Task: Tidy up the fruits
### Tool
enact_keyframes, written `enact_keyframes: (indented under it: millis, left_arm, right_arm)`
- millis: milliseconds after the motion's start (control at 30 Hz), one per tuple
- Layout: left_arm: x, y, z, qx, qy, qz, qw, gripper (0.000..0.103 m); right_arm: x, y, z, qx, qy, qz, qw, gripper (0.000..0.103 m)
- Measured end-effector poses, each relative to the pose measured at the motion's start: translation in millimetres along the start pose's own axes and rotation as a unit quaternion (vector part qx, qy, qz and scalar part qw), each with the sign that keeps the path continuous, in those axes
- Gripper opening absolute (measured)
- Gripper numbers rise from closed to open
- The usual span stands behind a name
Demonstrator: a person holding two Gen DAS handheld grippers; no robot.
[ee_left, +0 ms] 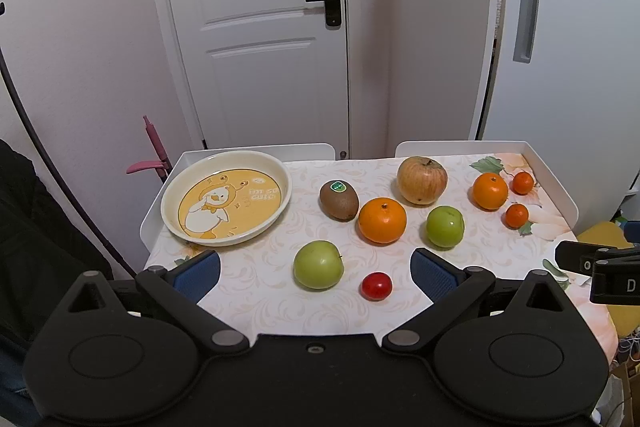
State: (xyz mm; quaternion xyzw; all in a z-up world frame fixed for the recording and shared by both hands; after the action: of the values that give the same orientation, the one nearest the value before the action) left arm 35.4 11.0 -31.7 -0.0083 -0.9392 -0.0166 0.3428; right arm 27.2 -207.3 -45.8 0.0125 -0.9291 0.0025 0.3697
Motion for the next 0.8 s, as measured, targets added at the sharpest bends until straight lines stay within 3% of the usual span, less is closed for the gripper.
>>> enact_keyframes:
  millis: [500,800]
  left_arm:
    - [-13,-4,-1,0.008,0.006,-0.031,0.9995,0.102]
    - [-65,5,6,-0.007,-0.006,-0.025,0.9996,0.102]
  right_arm:
    - [-14,-9,8,-0.009,0.014,-0.020,1.000,0.103]
    - [-62,-4,39,-0.018,0.023,-0.018,0.999,0.103]
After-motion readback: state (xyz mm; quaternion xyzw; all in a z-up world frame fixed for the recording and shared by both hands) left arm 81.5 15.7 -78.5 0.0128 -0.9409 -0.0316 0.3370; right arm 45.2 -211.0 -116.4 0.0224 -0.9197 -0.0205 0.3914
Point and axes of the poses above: each gripper's, at about its wrist camera, not at the fingertips, and x roughly against the way its jaws point, y to its left, z to its underside, the point moved 5 cm from there along -x, roughly the way its jaws point, and after that the axes turned 4 degrees about x, right-handed, at the moved point
